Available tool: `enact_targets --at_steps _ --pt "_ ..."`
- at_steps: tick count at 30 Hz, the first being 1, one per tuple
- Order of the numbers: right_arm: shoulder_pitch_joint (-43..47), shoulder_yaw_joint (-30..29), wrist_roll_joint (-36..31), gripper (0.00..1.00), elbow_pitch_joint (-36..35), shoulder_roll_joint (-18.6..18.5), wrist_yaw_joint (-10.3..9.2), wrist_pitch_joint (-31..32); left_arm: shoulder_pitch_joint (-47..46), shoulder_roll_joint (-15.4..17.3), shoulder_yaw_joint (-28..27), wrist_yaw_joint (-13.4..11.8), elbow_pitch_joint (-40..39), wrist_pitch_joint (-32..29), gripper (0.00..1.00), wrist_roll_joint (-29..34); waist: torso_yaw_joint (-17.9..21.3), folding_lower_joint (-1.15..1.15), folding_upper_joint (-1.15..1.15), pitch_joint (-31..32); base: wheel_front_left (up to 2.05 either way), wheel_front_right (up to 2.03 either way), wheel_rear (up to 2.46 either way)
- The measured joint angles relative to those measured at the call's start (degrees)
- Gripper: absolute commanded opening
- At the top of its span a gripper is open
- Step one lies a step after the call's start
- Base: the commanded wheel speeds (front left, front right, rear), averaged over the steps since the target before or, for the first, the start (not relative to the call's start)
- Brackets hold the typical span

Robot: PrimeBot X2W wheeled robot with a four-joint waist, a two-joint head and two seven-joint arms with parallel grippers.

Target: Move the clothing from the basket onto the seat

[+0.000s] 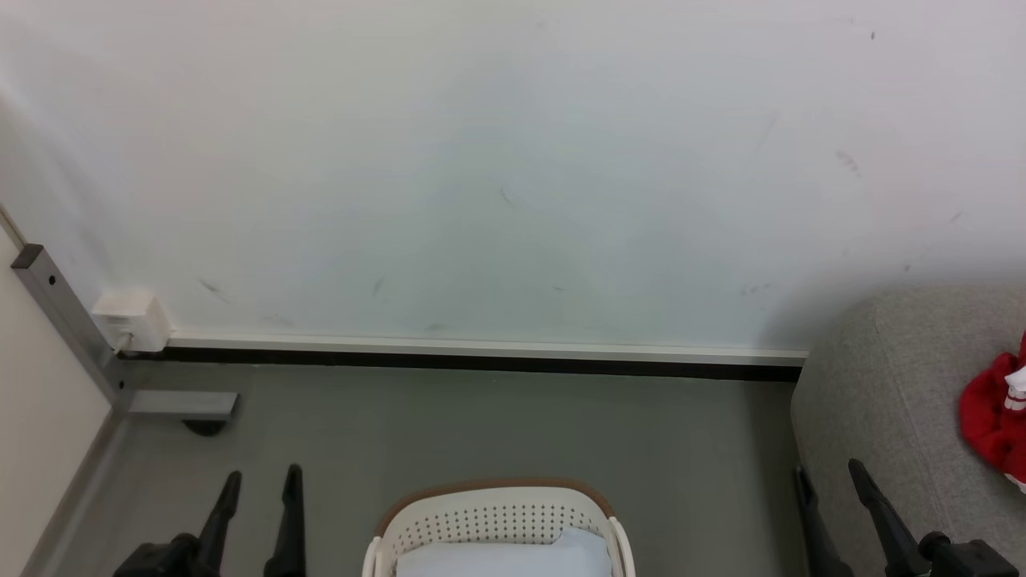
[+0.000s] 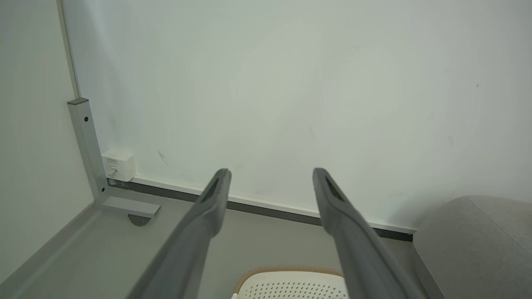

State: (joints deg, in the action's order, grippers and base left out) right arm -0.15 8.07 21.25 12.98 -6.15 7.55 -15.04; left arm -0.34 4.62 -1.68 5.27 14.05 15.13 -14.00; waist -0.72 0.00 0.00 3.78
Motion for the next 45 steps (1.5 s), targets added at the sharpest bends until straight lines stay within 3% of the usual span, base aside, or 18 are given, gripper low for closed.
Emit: enact_targets --at_steps 11,12,17,45 --pt "0.0 -0.1 0.1 1.0 0.3 0.0 0.0 0.0 -0.4 -0.9 -1.2 1.2 0.8 0.0 1.0 1.6 -0.1 0.0 0.0 0.0 0.0 0.0 0.0" --pt "0.1 -0.1 0.1 0.0 0.4 0.1 0.0 0.0 -0.4 -1.0 -1.2 1.2 0.9 0.0 0.0 1.6 -0.1 0.0 0.0 0.0 0.0 0.0 0.0" --pt "1.6 0.2 0.7 0.0 2.3 0.7 0.0 0.5 0.8 -1.6 -1.2 1.3 3.4 -0.7 0.0 1.2 -0.1 0.0 0.0 0.0 0.0 0.0 0.0" --pt "-0.1 -4.5 25.0 0.0 2.1 1.3 0.0 7.5 -0.6 -1.7 -2.2 1.3 2.4 -7.7 0.0 -26.1 0.1 0.01 0.0 -0.9 0.0 0.0 0.0"
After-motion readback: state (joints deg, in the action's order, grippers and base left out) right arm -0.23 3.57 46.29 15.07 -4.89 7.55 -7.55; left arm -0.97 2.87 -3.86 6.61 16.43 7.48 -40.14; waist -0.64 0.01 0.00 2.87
